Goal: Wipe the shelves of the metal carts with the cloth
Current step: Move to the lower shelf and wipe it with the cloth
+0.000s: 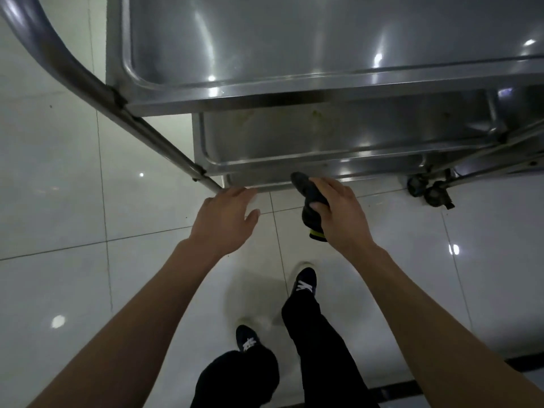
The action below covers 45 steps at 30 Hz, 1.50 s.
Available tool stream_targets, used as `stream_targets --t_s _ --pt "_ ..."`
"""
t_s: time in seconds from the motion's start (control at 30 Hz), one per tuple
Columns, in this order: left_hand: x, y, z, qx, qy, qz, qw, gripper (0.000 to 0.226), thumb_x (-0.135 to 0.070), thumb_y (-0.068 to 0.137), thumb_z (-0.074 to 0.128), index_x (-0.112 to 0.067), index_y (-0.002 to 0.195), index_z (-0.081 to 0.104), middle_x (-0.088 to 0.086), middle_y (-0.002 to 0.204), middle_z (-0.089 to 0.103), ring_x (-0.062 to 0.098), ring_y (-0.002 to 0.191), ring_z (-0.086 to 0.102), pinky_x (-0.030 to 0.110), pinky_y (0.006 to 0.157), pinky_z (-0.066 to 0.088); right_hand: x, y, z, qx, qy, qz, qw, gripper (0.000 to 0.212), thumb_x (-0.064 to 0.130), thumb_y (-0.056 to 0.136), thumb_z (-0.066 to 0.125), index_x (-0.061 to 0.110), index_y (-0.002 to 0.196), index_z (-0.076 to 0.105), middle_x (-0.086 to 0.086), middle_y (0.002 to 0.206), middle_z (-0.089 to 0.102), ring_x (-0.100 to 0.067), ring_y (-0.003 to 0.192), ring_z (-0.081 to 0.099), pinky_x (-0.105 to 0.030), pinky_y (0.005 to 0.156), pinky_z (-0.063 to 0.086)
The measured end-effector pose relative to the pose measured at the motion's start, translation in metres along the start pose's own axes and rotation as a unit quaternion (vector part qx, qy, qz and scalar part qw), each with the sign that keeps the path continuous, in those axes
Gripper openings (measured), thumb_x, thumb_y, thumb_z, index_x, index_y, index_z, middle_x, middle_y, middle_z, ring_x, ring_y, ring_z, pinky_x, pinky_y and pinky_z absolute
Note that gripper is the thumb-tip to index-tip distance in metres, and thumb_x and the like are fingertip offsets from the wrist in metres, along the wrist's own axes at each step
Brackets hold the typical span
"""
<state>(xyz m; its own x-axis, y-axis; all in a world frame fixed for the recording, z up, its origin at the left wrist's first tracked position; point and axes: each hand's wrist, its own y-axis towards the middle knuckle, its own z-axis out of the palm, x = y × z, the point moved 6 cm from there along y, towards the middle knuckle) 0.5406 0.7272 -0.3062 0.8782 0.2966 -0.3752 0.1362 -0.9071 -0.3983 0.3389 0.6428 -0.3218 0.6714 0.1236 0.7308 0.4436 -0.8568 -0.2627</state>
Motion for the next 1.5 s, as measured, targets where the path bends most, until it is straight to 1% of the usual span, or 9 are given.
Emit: stream_targets --t_s 0.13,0.17,0.27,0.47,0.73,0.87,1.07,1.23,1.5 --pt "0.026 0.015 0.009 -0.038 0.015 0.016 0.999 0.033 -0.032 0.097 0.056 -0.017 0.126 0.06 0.002 0.12 0.064 0.028 0.11 0.059 0.044 0.088 0.05 0.006 0.017 0.022 -0.033 0.019 -0.036 0.999 0.014 0.023 0.099 0.052 0.011 0.098 0.061 0.002 0.077 0.057 -0.001 0.066 0.057 -0.008 0.059 0.045" --pt "0.029 0.021 0.009 -0.057 0.018 0.024 0.998 0.029 -0.03 0.096 0.057 -0.015 0.12 0.062 0.004 0.115 0.065 0.029 0.105 0.06 0.045 0.086 0.051 0.006 0.026 0.027 -0.041 0.011 -0.045 0.998 0.01 0.017 0.098 0.053 0.015 0.104 0.062 0.004 0.084 0.059 -0.004 0.075 0.059 -0.013 0.066 0.049" --pt "0.041 0.049 0.012 -0.107 0.008 0.04 0.993 0.028 -0.022 0.092 0.06 -0.012 0.118 0.064 0.007 0.116 0.065 0.033 0.102 0.062 0.047 0.083 0.054 0.004 0.055 0.044 -0.086 -0.003 -0.063 0.994 0.033 0.005 0.095 0.056 0.021 0.123 0.057 0.003 0.105 0.059 -0.015 0.097 0.06 -0.031 0.083 0.053" --pt "0.062 0.104 0.036 -0.147 0.008 0.052 0.988 0.045 -0.028 0.098 0.056 -0.019 0.142 0.054 0.004 0.143 0.055 0.027 0.13 0.049 0.043 0.105 0.042 -0.018 0.116 0.064 -0.14 0.042 -0.094 0.985 0.04 0.012 0.095 0.058 0.032 0.13 0.055 0.014 0.114 0.057 0.004 0.103 0.053 -0.008 0.087 0.038" --pt "0.089 0.139 0.05 -0.222 0.044 0.068 0.972 0.047 -0.033 0.098 0.056 -0.02 0.143 0.053 0.002 0.147 0.053 0.026 0.135 0.046 0.045 0.11 0.039 -0.036 0.163 0.05 -0.227 -0.012 -0.18 0.957 0.042 0.011 0.094 0.06 0.017 0.136 0.055 0.0 0.124 0.06 -0.013 0.114 0.056 -0.02 0.099 0.041" --pt "0.108 0.142 0.065 -0.258 0.065 0.069 0.961 0.044 -0.034 0.098 0.054 -0.022 0.141 0.056 0.0 0.146 0.055 0.026 0.135 0.047 0.046 0.111 0.038 -0.043 0.18 0.07 -0.176 -0.06 -0.193 0.963 0.045 0.015 0.098 0.056 0.019 0.142 0.049 -0.003 0.137 0.055 -0.02 0.124 0.051 -0.036 0.109 0.04" --pt "0.12 0.131 0.095 -0.293 0.106 0.094 0.946 0.033 -0.03 0.097 0.053 -0.018 0.126 0.066 0.003 0.129 0.063 0.029 0.12 0.056 0.047 0.1 0.046 -0.049 0.184 0.111 -0.108 -0.21 -0.209 0.949 0.045 0.039 0.104 0.04 0.025 0.146 0.041 0.003 0.151 0.043 -0.024 0.139 0.039 -0.047 0.112 0.035" --pt "0.128 0.114 0.092 -0.392 0.1 0.062 0.912 0.022 -0.024 0.093 0.063 -0.014 0.112 0.071 0.007 0.117 0.062 0.029 0.112 0.054 0.046 0.087 0.048 -0.051 0.187 0.117 -0.084 -0.184 -0.16 0.966 0.048 0.043 0.106 0.034 0.027 0.152 0.034 -0.002 0.16 0.034 -0.023 0.147 0.03 -0.042 0.114 0.029" --pt "0.133 0.104 0.102 -0.41 0.125 0.053 0.902 0.02 -0.023 0.096 0.058 -0.012 0.098 0.074 0.005 0.096 0.063 0.025 0.088 0.056 0.041 0.074 0.053 -0.034 0.206 0.15 0.048 -0.201 -0.175 0.963 0.047 0.035 0.109 0.022 0.034 0.155 0.028 0.012 0.166 0.008 -0.013 0.154 -0.003 -0.043 0.121 -0.004"
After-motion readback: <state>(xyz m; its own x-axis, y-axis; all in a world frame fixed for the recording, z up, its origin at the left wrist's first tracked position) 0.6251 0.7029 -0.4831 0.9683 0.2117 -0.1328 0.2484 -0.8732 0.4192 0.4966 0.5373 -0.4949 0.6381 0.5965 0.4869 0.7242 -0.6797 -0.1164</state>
